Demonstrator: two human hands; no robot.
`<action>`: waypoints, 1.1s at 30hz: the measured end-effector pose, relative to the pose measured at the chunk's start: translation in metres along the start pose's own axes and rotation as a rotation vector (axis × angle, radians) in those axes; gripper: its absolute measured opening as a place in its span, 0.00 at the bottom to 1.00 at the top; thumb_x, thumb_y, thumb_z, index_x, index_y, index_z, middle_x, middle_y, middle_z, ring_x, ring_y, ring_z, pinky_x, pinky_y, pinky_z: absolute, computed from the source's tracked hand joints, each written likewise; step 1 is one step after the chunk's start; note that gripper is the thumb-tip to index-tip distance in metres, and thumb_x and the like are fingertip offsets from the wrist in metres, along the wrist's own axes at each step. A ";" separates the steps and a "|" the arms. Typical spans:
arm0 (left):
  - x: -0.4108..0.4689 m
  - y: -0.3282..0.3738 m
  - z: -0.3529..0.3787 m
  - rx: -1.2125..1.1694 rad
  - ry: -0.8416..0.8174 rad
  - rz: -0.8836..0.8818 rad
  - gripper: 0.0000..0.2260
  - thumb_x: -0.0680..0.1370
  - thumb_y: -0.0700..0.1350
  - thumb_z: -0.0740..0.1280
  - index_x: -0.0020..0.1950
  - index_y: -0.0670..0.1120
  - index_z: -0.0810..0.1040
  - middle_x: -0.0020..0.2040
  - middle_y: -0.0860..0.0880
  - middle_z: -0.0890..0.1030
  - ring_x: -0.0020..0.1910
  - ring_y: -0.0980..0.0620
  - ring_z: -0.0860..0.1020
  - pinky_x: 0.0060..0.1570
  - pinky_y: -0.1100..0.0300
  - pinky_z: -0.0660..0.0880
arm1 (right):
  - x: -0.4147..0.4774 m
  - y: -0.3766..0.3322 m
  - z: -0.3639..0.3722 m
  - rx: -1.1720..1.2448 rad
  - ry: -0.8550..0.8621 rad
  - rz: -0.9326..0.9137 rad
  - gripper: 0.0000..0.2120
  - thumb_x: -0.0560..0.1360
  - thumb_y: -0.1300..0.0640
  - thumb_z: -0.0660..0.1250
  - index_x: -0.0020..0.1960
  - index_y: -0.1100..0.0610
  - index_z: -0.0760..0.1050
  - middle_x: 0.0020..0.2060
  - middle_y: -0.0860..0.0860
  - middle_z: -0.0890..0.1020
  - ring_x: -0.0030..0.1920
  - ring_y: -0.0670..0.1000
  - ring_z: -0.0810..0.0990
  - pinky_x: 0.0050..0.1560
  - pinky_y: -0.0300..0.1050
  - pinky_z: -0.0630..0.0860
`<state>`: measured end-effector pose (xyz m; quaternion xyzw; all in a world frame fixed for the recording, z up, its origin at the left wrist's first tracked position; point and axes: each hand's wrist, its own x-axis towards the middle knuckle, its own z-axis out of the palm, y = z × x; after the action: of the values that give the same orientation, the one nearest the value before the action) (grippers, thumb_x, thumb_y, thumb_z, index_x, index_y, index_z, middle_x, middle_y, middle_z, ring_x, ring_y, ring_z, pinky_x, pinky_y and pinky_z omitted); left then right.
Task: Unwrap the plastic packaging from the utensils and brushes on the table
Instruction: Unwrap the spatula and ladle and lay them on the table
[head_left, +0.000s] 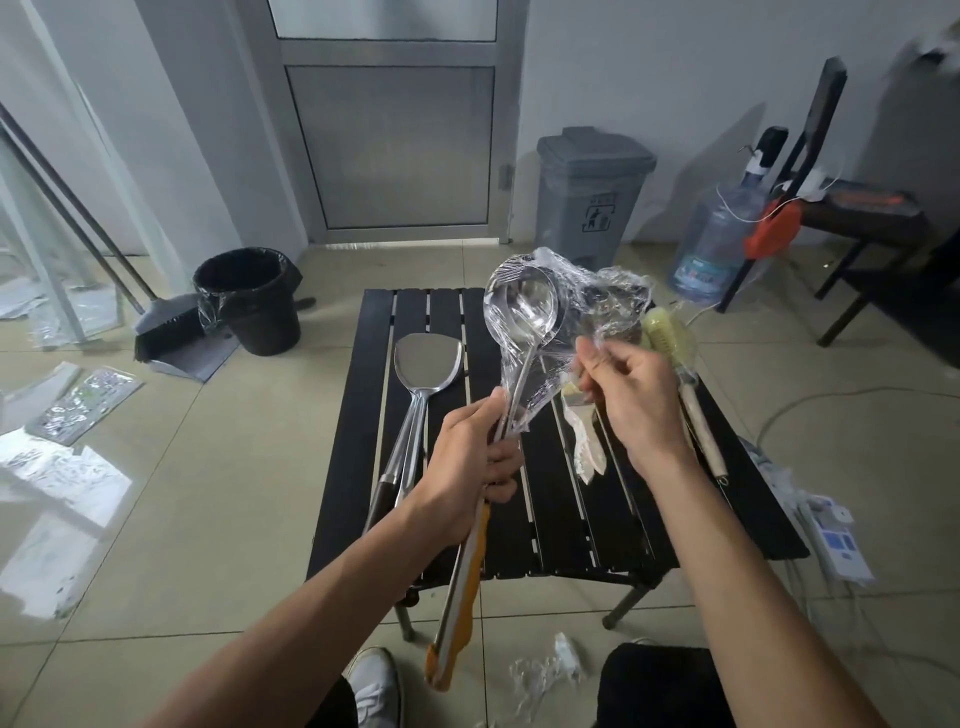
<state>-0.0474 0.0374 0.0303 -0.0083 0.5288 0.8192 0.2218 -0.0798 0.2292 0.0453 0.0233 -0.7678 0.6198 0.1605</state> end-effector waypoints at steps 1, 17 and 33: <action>0.000 0.001 0.001 -0.018 -0.016 -0.015 0.15 0.87 0.54 0.59 0.49 0.45 0.72 0.28 0.52 0.62 0.22 0.56 0.60 0.20 0.66 0.58 | 0.001 -0.001 -0.003 0.003 0.015 -0.003 0.14 0.80 0.46 0.69 0.41 0.54 0.82 0.31 0.48 0.81 0.32 0.42 0.79 0.33 0.35 0.77; -0.005 0.000 0.008 0.184 -0.089 0.035 0.08 0.84 0.48 0.66 0.51 0.48 0.68 0.33 0.50 0.60 0.26 0.55 0.56 0.22 0.65 0.57 | -0.012 -0.005 0.022 0.053 -0.187 0.167 0.16 0.78 0.42 0.71 0.44 0.54 0.85 0.38 0.53 0.87 0.40 0.50 0.85 0.48 0.47 0.81; 0.004 -0.006 0.004 0.434 0.146 -0.037 0.09 0.86 0.49 0.64 0.49 0.47 0.72 0.29 0.52 0.66 0.23 0.56 0.63 0.21 0.63 0.61 | -0.011 -0.028 0.004 0.602 -0.262 0.499 0.18 0.79 0.62 0.67 0.31 0.51 0.80 0.29 0.51 0.76 0.28 0.48 0.74 0.28 0.38 0.71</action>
<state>-0.0480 0.0445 0.0256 -0.0295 0.7070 0.6793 0.1945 -0.0636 0.2167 0.0683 -0.0389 -0.5483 0.8284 -0.1078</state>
